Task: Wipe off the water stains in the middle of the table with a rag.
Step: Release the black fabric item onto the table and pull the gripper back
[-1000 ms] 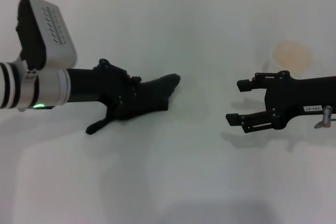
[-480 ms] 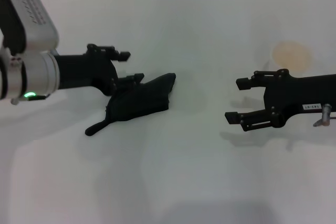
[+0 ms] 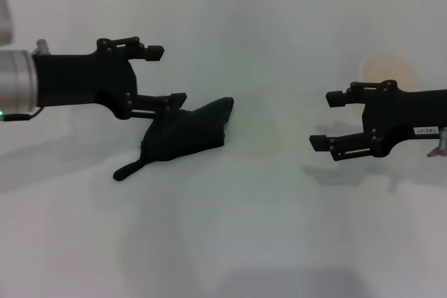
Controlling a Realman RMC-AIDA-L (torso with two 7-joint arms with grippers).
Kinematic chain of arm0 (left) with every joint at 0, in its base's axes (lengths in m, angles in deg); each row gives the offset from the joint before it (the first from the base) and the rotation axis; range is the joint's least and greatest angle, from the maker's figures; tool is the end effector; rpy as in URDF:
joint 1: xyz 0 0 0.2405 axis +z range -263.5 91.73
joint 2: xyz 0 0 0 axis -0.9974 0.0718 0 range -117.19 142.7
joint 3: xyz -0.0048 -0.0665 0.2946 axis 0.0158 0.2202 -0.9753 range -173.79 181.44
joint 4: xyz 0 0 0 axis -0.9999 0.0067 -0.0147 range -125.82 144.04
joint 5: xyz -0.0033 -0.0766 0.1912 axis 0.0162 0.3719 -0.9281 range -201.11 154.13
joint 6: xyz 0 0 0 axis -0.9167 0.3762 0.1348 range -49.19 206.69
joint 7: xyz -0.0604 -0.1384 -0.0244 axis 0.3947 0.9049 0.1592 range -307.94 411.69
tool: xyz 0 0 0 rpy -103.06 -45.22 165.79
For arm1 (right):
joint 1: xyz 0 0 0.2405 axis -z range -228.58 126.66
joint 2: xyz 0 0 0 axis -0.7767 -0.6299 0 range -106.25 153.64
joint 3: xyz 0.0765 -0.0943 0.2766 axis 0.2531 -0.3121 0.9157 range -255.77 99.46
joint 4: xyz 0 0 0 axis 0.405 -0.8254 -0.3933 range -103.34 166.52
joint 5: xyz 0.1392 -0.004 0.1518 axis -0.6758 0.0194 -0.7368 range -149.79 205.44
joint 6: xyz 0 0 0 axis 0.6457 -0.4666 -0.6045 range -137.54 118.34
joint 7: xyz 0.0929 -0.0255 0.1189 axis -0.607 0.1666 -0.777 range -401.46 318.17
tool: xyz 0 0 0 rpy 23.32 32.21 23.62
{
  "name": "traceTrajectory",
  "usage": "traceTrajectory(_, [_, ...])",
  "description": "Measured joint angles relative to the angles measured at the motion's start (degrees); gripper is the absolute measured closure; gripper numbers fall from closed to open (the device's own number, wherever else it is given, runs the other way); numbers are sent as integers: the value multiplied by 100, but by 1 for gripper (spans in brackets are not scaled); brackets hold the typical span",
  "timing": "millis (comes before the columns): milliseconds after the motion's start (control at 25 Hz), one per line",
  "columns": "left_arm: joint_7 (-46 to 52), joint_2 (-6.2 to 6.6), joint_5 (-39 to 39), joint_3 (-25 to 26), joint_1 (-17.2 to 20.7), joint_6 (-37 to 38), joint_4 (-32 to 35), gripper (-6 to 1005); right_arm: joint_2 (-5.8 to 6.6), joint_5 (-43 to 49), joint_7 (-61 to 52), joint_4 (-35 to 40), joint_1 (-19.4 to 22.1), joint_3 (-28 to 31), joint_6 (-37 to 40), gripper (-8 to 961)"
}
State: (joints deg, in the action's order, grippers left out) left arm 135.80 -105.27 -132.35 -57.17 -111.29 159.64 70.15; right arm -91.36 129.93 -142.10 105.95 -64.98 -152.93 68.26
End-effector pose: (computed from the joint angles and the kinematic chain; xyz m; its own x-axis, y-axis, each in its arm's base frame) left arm -0.2509 0.3681 -0.0081 0.9497 0.0800 0.3028 0.1822 -0.9276 -0.3263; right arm 0.2533 0.3226 -0.0028 0.9107 -0.2481 -0.3301 -0.3397 -0.9047 -0.2571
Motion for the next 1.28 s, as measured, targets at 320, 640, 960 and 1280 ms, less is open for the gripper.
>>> traceTrajectory(320, [146,180,-90,315,-44,997,-43,119,16,134,0,-12,-2,265,-4,87])
traceTrajectory(640, [362,212,-312,319,-80,1370,-49,119,23,327,0,7,-13,516,82,89])
traceTrajectory(960, [530,224,-469,304,-163,1447,-51,119,36,354,0,50,-12,556,195,91])
traceTrajectory(1280, [537,201,-479,306,-176,1422,-57,119,28,485,0,46,-12,561,212,93])
